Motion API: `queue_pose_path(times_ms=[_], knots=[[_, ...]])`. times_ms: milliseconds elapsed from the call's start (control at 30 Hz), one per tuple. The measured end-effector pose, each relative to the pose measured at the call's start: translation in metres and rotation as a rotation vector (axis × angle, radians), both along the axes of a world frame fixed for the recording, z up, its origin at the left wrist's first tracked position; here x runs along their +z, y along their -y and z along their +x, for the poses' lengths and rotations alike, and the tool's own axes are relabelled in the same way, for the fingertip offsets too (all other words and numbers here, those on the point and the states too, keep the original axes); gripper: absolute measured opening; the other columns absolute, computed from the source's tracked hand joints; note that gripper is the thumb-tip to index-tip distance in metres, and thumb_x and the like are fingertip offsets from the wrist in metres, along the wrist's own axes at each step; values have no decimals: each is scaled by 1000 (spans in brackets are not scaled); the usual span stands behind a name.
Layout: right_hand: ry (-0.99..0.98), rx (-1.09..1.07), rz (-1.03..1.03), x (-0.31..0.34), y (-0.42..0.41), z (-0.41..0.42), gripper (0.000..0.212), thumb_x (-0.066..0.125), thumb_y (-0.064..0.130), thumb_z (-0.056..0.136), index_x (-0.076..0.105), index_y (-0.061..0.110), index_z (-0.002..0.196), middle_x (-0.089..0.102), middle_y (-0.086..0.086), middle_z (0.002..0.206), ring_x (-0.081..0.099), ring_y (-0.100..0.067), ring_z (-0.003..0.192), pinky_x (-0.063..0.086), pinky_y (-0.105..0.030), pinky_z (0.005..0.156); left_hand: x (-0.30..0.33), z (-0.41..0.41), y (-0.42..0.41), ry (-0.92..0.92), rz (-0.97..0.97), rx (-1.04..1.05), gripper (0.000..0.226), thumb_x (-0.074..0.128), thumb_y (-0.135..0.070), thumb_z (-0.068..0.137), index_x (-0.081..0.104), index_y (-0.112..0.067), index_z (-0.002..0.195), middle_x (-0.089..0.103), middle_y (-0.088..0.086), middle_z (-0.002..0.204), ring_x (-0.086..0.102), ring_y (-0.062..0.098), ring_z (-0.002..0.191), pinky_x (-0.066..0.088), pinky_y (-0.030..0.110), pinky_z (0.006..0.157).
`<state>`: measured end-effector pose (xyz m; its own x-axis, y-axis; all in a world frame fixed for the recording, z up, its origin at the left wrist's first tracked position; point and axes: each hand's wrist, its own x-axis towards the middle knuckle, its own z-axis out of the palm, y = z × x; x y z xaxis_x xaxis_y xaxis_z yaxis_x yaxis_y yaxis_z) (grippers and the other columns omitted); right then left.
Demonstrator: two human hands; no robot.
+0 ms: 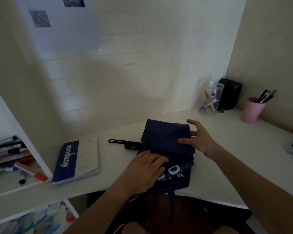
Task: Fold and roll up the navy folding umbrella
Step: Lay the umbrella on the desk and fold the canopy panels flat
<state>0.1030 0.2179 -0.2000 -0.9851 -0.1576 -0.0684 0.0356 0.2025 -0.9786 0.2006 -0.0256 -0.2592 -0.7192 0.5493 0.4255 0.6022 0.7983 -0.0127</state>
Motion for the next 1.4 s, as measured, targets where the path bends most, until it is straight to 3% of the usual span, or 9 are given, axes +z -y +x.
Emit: queue_pose_path(times_ms=[167,333,600,700,800,900,1000,1133,1400], knots=[[-65,-53,-92,0,3,-6,60,86,4,74,62,22,127,72,-19,109,72,-30,96,63,-40,75,-8,-1,-22,-4,-123,93,60,36,-51,102,44,-16,150,64,9,126,60,26,106,48,41,101],[-256,-71,54,13,6,2,61,84,-6,70,66,18,123,73,-14,97,69,-18,82,59,-22,67,-8,-3,-30,93,-87,177,58,35,-52,96,51,-18,140,59,8,129,57,27,106,47,41,90],[-360,71,1,9,5,59,59,82,-7,73,68,25,120,72,-12,95,64,-16,69,62,-36,72,-21,1,-25,117,-39,251,62,35,-53,96,46,-19,147,59,4,140,49,26,130,41,40,107],[-366,122,61,-16,1,76,64,80,-9,75,65,30,123,69,-6,111,68,-29,81,61,-43,73,-21,9,-23,180,148,230,57,43,-53,98,46,-24,147,46,5,149,39,26,136,45,38,104],[-354,161,164,-39,-1,89,67,77,-10,76,60,33,125,66,4,117,68,-4,91,58,-25,72,-20,20,-15,317,423,193,54,57,-44,98,45,-26,147,29,1,151,24,19,141,38,28,109],[-391,181,270,-52,-3,95,64,74,-9,79,56,31,126,67,7,107,63,8,81,47,-7,67,-12,28,0,364,855,322,50,68,-15,91,46,-22,136,39,-1,139,52,12,120,45,10,93],[-448,216,319,-54,-4,93,64,73,-8,81,53,33,126,64,16,106,61,15,84,43,-2,68,7,25,11,355,1296,464,46,66,-14,95,47,-23,136,46,-2,135,60,11,102,50,18,77],[-491,264,352,-58,-7,89,65,73,-2,82,51,41,126,64,12,105,61,0,81,49,-16,67,30,17,7,473,1339,448,67,75,-62,75,58,-26,129,71,-7,113,70,17,86,56,28,77],[-248,204,-97,-54,-15,82,50,77,8,85,58,28,127,68,-10,103,67,-23,90,57,-44,82,20,24,20,678,1285,257,40,60,7,89,60,-24,114,67,22,85,63,22,72,54,36,73]])
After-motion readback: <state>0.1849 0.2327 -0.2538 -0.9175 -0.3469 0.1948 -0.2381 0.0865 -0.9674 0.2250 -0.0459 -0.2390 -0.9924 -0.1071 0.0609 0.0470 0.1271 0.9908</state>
